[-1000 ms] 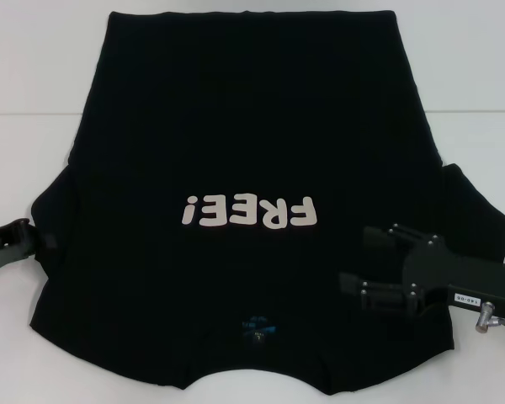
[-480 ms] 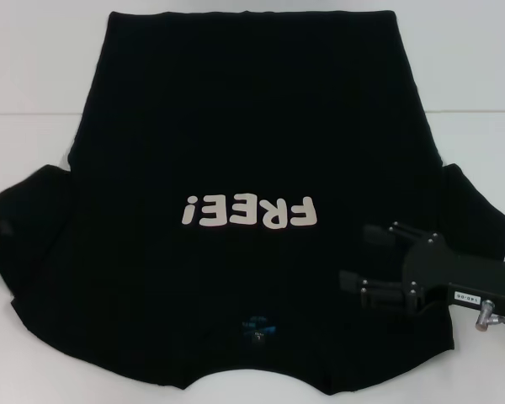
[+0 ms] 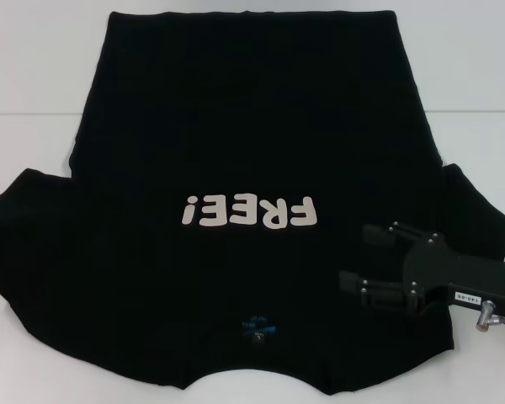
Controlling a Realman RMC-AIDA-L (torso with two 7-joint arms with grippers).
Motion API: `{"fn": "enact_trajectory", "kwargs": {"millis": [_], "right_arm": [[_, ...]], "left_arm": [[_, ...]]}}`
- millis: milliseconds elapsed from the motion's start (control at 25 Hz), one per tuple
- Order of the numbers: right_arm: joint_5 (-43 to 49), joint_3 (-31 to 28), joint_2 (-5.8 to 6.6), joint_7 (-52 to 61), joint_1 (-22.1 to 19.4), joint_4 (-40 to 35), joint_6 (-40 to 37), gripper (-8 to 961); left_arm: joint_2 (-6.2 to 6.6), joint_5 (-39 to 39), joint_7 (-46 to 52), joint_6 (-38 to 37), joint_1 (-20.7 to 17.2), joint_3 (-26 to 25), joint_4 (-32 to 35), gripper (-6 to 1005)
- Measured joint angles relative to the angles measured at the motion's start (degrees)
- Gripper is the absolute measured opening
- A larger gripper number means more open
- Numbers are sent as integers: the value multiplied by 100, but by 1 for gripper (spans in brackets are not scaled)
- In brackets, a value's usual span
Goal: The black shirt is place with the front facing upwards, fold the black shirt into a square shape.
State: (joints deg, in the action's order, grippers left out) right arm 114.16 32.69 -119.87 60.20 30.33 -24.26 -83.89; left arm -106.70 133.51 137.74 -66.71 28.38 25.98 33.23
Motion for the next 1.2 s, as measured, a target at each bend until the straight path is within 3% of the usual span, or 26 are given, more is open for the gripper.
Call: {"fn": "enact_trajectory", "kwargs": {"millis": [360, 680, 1000, 1200], "right_arm": [[0, 7, 9, 45, -1, 0, -40, 944], [0, 21, 8, 45, -8, 4, -48, 944], [24, 36, 8, 44, -10, 43, -56, 944], [28, 48, 8, 44, -10, 50, -58, 944]], "left_arm": [[-74, -37, -21, -48, 29, 6, 180, 19], [-444, 2, -59, -378, 435, 592, 1037, 24], [-905, 1, -62, -597, 749, 1668, 1658, 27], [-1003, -42, -70, -492, 843, 1850, 1432, 30]]}}
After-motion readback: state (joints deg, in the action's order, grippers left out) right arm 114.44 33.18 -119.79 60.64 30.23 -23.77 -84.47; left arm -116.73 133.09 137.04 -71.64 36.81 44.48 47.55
